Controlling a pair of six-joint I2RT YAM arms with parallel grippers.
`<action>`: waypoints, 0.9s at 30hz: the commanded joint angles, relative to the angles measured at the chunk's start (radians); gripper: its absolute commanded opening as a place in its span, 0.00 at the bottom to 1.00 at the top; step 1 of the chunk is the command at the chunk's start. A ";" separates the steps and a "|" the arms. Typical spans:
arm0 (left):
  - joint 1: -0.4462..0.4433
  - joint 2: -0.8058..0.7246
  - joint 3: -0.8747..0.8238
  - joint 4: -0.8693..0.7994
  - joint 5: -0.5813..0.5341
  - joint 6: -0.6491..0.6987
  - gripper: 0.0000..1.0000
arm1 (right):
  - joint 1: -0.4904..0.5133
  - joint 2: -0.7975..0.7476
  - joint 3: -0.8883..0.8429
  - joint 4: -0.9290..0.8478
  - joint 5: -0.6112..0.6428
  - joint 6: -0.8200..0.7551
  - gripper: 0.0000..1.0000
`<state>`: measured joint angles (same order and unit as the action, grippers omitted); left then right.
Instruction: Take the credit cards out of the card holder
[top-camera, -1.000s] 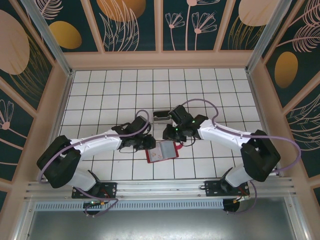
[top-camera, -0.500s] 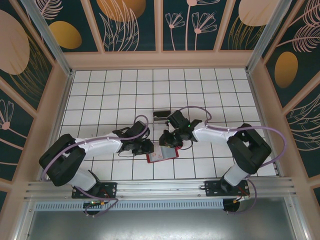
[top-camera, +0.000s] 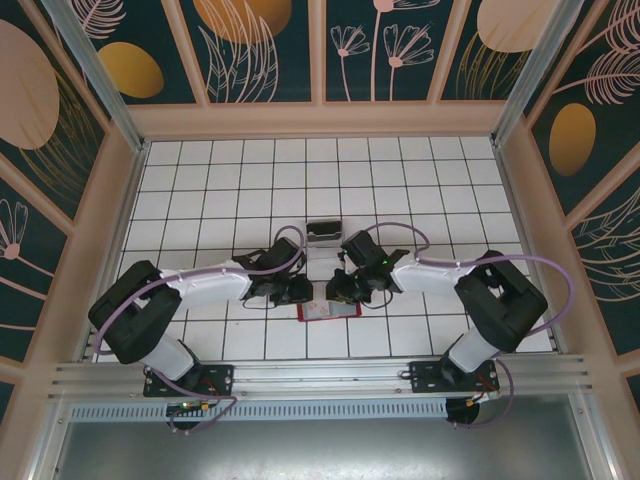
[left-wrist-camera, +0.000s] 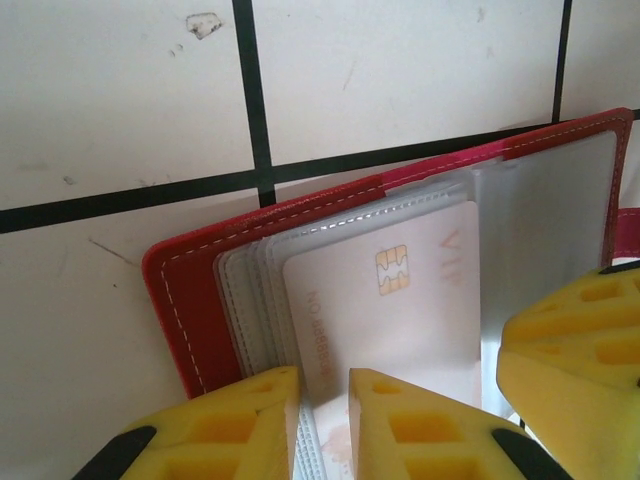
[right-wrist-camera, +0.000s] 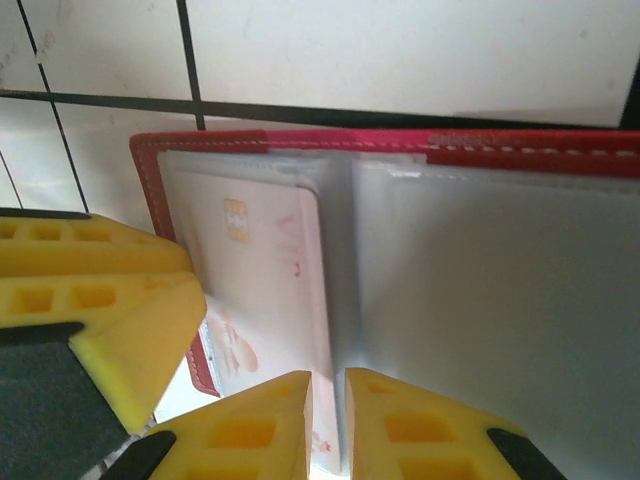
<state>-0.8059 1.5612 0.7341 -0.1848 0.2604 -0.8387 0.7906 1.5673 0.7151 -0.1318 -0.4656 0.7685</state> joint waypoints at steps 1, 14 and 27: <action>0.004 0.029 0.022 -0.055 -0.018 0.038 0.22 | -0.010 -0.043 -0.040 0.100 -0.038 0.017 0.18; 0.004 0.052 0.019 -0.072 -0.020 0.053 0.20 | -0.032 -0.031 -0.101 0.187 -0.069 0.024 0.18; 0.004 0.053 0.015 -0.071 -0.013 0.052 0.19 | -0.037 -0.011 -0.112 0.211 -0.080 0.035 0.14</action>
<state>-0.8040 1.5833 0.7521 -0.2058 0.2539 -0.8043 0.7643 1.5513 0.6189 0.0719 -0.5411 0.7948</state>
